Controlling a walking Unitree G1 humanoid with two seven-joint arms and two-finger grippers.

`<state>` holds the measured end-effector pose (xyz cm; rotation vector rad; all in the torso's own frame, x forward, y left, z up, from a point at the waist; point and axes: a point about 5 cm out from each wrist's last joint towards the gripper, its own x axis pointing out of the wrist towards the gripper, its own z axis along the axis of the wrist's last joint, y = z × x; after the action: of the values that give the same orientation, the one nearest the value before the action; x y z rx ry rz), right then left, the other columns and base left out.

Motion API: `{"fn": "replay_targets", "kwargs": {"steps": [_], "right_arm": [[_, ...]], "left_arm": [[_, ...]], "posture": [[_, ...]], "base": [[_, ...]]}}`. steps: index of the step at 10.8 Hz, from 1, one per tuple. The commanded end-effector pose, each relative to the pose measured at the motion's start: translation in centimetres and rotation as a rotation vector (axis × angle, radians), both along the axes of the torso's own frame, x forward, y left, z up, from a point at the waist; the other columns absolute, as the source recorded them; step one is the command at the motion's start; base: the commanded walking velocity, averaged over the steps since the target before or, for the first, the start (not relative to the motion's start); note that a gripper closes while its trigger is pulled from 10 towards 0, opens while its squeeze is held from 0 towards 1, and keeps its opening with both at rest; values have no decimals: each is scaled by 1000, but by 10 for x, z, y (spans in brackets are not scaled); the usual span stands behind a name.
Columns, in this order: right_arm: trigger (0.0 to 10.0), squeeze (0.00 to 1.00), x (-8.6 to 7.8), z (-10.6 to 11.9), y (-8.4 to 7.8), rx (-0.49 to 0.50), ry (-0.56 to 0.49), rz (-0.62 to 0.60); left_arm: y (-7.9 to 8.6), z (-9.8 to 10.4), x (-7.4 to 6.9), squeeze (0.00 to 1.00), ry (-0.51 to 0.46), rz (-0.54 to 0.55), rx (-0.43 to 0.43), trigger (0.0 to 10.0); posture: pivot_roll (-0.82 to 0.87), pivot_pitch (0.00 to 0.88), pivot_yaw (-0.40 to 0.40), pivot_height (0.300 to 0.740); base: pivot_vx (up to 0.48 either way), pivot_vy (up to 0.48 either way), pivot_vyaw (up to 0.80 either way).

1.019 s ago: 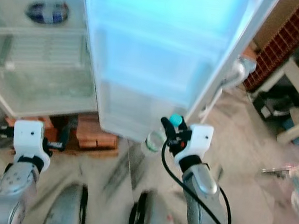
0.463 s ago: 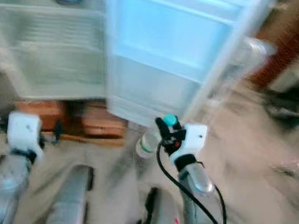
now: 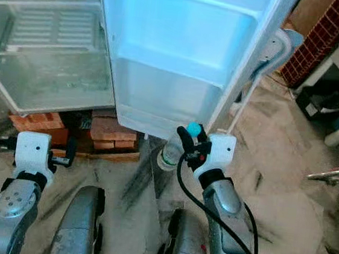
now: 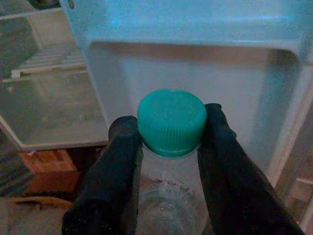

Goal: Restocking fridge

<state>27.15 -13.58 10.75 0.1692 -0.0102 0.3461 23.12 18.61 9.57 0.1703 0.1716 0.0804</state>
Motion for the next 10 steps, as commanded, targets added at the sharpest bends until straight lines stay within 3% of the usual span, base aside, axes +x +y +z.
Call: {"fn": "replay_targets", "kwargs": {"steps": [1,7,10], "right_arm": [[10000,0,0,5,0,-4,-32,2],[10000,0,-2,2,2,1,-23,33],[10000,0,-10,-4,10,22,21,128]], "left_arm": [[0,1,-1,0,-6,-4,1,10000],[-2,1,0,0,-4,-15,-9,10000],[-4,0,-2,0,0,2,-10,10000]], "posture": [[166,156,-74,611],[168,152,-77,611],[173,158,-91,611]], "base": [[319,0,0],[344,0,0],[0,0,0]]}}
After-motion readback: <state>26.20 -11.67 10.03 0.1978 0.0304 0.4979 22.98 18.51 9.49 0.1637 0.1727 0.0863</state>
